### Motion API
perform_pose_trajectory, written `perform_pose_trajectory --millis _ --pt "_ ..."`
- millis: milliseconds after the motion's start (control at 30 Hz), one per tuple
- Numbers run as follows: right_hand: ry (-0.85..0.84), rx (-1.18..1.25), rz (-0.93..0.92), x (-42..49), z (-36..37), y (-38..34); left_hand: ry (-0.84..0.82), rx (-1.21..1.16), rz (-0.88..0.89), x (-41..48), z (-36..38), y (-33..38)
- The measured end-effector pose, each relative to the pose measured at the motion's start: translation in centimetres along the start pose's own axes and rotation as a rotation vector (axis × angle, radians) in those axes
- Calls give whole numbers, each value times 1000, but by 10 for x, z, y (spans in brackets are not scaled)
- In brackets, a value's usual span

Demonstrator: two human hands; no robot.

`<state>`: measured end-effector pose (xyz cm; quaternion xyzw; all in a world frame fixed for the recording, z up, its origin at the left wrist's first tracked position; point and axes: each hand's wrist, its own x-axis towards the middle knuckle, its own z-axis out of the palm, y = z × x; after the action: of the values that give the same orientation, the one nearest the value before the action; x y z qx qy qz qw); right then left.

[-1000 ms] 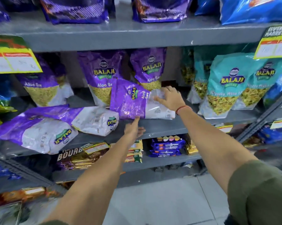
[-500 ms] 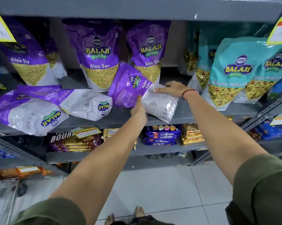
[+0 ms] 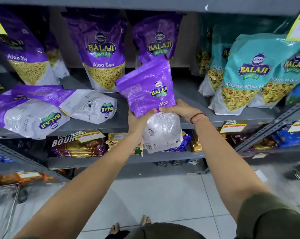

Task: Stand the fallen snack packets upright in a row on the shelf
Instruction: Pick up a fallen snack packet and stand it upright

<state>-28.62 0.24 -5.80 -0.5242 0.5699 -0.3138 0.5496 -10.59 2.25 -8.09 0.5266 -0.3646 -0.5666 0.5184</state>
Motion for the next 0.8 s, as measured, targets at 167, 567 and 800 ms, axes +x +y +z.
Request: perform_pose_trajectory --millis 167,567,800 --pt "73 274 -155 -5 0 5 -174 -67 71 12 -6 33" --pt "171 418 -547 3 -45 -97 -311 -83 365 55 14 155" --pt "259 221 -536 11 -71 -123 -246 -14 394 72 8 170"
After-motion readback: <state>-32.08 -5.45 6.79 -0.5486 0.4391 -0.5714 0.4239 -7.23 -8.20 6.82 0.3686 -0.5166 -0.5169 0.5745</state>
